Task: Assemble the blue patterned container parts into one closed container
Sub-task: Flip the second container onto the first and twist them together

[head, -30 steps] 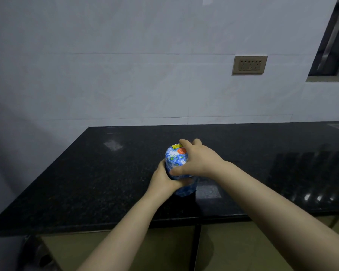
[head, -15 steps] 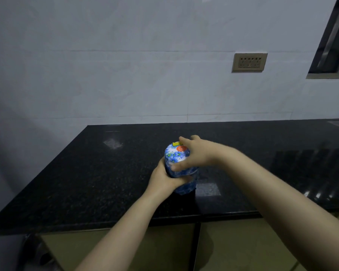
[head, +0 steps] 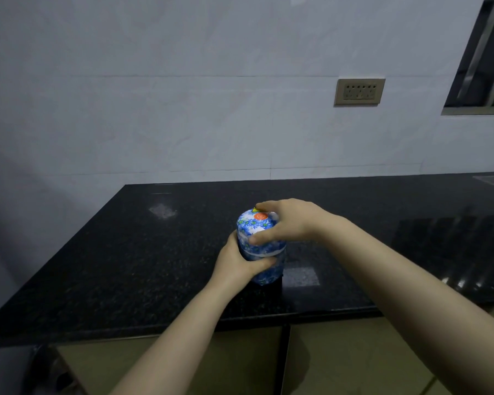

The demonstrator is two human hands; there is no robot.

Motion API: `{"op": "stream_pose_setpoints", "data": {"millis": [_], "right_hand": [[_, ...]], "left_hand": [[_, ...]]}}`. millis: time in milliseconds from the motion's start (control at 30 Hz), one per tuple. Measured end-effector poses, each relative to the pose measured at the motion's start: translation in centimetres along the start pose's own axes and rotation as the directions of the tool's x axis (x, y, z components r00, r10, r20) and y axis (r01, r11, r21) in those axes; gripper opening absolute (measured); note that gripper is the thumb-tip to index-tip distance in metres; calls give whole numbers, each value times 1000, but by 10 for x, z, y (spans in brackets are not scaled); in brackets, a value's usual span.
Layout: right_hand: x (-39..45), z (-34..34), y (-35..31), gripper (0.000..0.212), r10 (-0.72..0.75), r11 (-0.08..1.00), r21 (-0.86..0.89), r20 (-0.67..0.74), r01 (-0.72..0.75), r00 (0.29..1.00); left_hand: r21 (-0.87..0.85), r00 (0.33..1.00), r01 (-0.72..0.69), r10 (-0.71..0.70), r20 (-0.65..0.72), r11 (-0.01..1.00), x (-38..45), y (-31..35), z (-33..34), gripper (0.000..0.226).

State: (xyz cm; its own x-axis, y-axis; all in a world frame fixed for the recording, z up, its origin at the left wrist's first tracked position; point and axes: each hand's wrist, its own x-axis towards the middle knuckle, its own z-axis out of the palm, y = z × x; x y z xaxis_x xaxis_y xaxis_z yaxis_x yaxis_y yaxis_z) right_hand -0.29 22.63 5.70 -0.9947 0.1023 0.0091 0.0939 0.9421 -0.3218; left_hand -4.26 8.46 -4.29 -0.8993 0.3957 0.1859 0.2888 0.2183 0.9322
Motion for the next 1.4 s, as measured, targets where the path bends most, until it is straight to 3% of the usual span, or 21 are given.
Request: {"op": "stream_pose_setpoints", "data": {"millis": [133, 233, 300, 467, 667, 833, 1033, 1233, 1400], "right_hand": [[0, -3, 7, 84, -69, 956, 292, 118, 32, 991], [-1, 4, 10, 76, -107, 899, 432, 69, 67, 992], [-1, 7, 11, 73, -111, 905, 414, 19, 93, 994], [1, 11, 8, 74, -71, 981, 178, -65, 82, 995], [6, -2, 15, 83, -104, 953, 298, 120, 64, 987], [5, 7, 19, 78, -109, 911, 402, 23, 90, 994], [2, 11, 15, 77, -105, 973, 197, -95, 122, 990], [1, 8, 18, 87, -82, 949, 310, 51, 62, 995], [-2, 16, 17, 90, -64, 964, 256, -41, 72, 997]], "left_hand": [[2, 1000, -16, 16, -12, 1000, 0, 1, 0, 78], [9, 1000, -21, 21, -19, 1000, 0, 1, 0, 78], [10, 1000, -22, 22, -19, 1000, 0, 0, 1, 78], [15, 999, -21, 22, -28, 1000, 0, 0, 1, 76], [25, 999, -28, 29, -32, 999, -1, 1, 1, 76], [23, 998, -39, 40, -39, 999, -1, 2, 2, 78], [17, 999, -27, 28, -30, 999, -1, 1, 2, 79], [23, 999, -18, 19, -46, 1000, -1, 1, 4, 77], [23, 998, -18, 19, -51, 1000, -1, 0, 5, 76]]}}
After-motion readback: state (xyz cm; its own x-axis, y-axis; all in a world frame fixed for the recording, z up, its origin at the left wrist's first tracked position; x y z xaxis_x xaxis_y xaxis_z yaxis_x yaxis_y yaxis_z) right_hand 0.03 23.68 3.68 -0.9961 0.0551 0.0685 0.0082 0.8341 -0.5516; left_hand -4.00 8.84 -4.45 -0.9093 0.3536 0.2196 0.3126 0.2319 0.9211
